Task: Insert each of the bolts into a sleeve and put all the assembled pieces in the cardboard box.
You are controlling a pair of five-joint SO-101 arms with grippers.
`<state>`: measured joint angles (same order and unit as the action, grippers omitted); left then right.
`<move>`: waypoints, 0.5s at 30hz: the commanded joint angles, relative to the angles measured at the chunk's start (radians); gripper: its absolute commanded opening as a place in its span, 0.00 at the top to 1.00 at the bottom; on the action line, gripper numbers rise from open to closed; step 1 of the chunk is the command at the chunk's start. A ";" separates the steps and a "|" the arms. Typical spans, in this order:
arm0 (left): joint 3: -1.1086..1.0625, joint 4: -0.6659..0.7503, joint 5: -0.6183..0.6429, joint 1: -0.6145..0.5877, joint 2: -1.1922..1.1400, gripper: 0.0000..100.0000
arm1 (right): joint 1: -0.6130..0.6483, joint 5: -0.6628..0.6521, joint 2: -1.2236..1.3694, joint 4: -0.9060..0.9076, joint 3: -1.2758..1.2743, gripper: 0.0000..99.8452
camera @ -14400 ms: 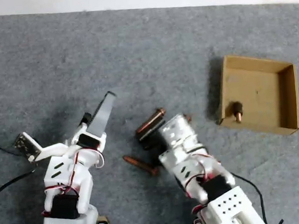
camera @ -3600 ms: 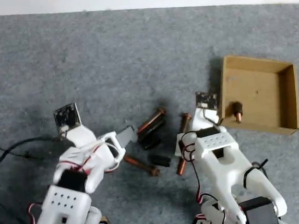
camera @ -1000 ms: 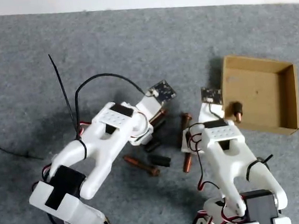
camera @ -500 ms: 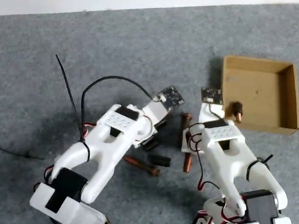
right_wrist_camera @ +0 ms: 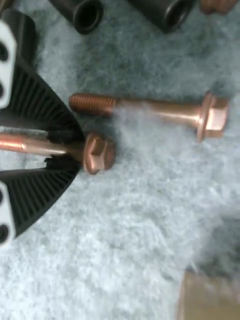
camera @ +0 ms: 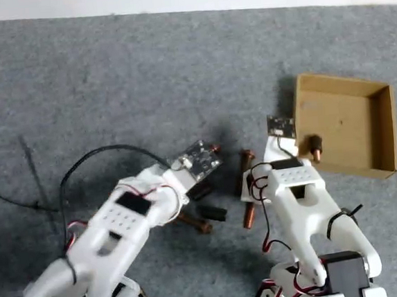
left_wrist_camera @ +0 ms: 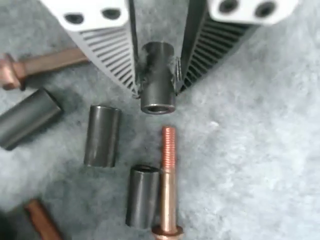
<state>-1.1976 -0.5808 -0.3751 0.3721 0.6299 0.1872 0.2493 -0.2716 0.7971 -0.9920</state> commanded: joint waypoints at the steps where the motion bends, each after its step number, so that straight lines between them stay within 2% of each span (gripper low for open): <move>1: -0.025 0.026 0.049 -0.002 0.114 1.00 | -0.036 -0.005 -0.093 -0.036 0.028 1.00; 10: -0.117 0.025 0.161 -0.082 0.343 1.00 | -0.028 -0.003 -0.628 -0.150 -0.266 1.00; 15: -0.206 0.025 0.161 -0.076 0.536 1.00 | 0.074 0.032 -0.931 -0.189 -0.383 1.00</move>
<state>-1.3940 -0.5792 -0.2232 0.3046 1.0457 0.1872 0.2509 -1.0173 0.6651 -1.3495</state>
